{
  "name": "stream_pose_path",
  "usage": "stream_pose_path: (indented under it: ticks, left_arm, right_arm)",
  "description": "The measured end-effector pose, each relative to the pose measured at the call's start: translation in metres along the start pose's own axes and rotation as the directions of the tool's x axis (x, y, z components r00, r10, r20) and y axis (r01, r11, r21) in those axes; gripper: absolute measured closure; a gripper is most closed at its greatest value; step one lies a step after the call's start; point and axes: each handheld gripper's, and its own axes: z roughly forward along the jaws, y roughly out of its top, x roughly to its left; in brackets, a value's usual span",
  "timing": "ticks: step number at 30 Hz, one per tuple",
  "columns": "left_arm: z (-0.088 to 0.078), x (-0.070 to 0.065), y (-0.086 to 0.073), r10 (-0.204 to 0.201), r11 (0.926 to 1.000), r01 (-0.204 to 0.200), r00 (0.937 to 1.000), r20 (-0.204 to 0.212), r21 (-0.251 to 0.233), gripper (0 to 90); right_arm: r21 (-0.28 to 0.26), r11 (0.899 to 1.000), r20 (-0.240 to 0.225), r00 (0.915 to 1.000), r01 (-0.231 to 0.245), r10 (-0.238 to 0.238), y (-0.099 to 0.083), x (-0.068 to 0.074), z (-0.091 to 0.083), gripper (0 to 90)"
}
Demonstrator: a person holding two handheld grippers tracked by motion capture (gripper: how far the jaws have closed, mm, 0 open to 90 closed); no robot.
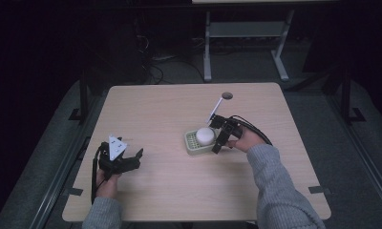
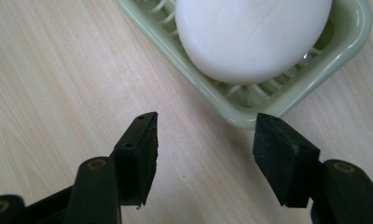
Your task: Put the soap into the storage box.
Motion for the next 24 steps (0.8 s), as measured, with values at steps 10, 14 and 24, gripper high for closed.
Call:
stream_pose_path:
  ticks: [10,14,24]
  left_arm:
    - [-0.001,0.001,0.000,0.003,1.0000,-0.003,1.0000,0.001,0.002,14.8]
    - [-0.001,0.000,0.000,0.000,1.0000,0.000,1.0000,0.000,-0.003,14.8]
    - [-0.001,-0.001,0.000,0.009,1.0000,-0.009,1.0000,-0.001,0.001,14.9]
  right_arm:
    - [-0.044,0.999,0.004,1.0000,-0.007,0.008,-0.016,0.002,-0.008,36.3]
    - [-0.056,0.998,0.010,0.9999,-0.010,0.011,-0.024,0.003,-0.012,36.0]
    - [-0.089,0.996,0.026,0.9993,-0.026,0.029,-0.047,0.004,-0.021,34.8]
